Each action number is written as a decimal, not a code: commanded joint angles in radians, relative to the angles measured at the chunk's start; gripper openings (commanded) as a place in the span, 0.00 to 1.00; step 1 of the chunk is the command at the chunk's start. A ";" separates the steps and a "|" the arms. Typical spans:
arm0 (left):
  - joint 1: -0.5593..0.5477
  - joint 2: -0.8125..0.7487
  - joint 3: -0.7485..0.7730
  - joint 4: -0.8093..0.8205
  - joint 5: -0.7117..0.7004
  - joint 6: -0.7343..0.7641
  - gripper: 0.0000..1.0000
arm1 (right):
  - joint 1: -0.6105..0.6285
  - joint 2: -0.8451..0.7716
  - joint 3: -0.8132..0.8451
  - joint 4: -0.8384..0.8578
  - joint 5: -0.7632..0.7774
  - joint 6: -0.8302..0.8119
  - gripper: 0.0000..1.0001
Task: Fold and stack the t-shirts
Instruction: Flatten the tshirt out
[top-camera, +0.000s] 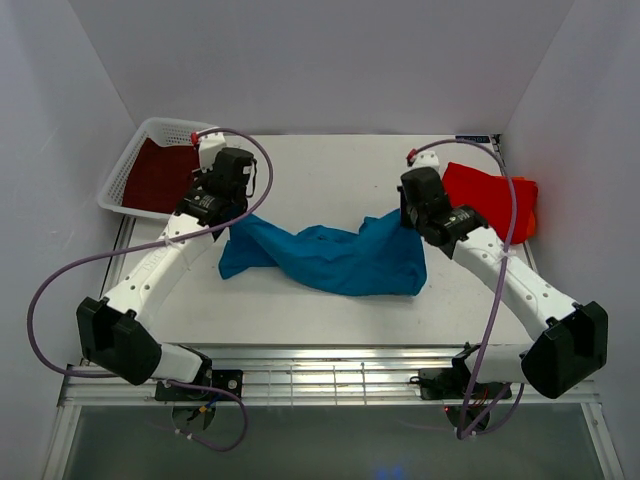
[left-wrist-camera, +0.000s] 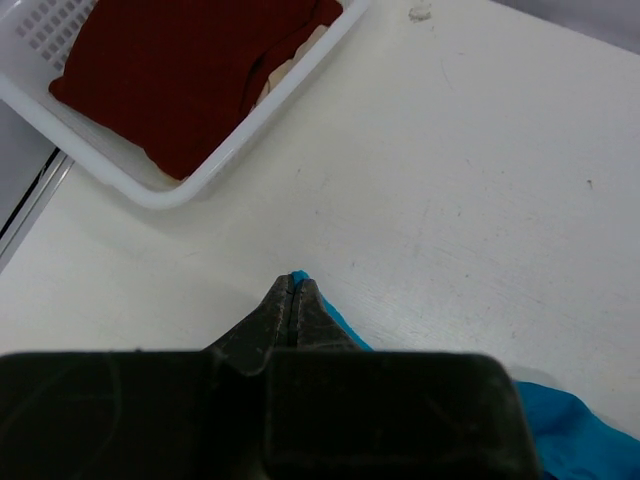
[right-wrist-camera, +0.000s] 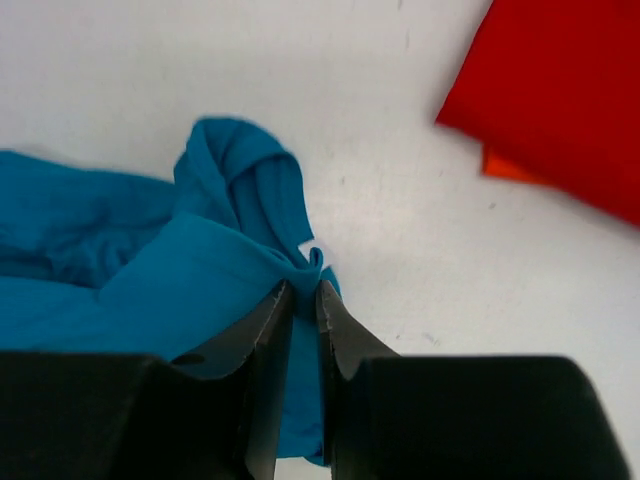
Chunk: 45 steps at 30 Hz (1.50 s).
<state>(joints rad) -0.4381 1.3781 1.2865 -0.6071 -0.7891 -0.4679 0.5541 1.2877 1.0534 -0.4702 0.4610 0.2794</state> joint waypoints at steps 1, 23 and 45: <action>0.006 -0.001 0.120 0.006 0.001 0.058 0.00 | -0.034 0.018 0.202 -0.060 0.071 -0.112 0.21; 0.004 -0.280 0.588 -0.031 0.580 0.143 0.00 | -0.036 -0.103 0.958 -0.205 -0.042 -0.388 0.15; -0.033 -0.252 0.134 0.013 0.806 0.003 0.00 | 0.000 -0.002 -0.064 0.422 -0.683 0.014 0.30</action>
<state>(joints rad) -0.4500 1.1572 1.3750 -0.6353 0.0193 -0.4515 0.5304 1.2186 1.0161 -0.2325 -0.0841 0.2523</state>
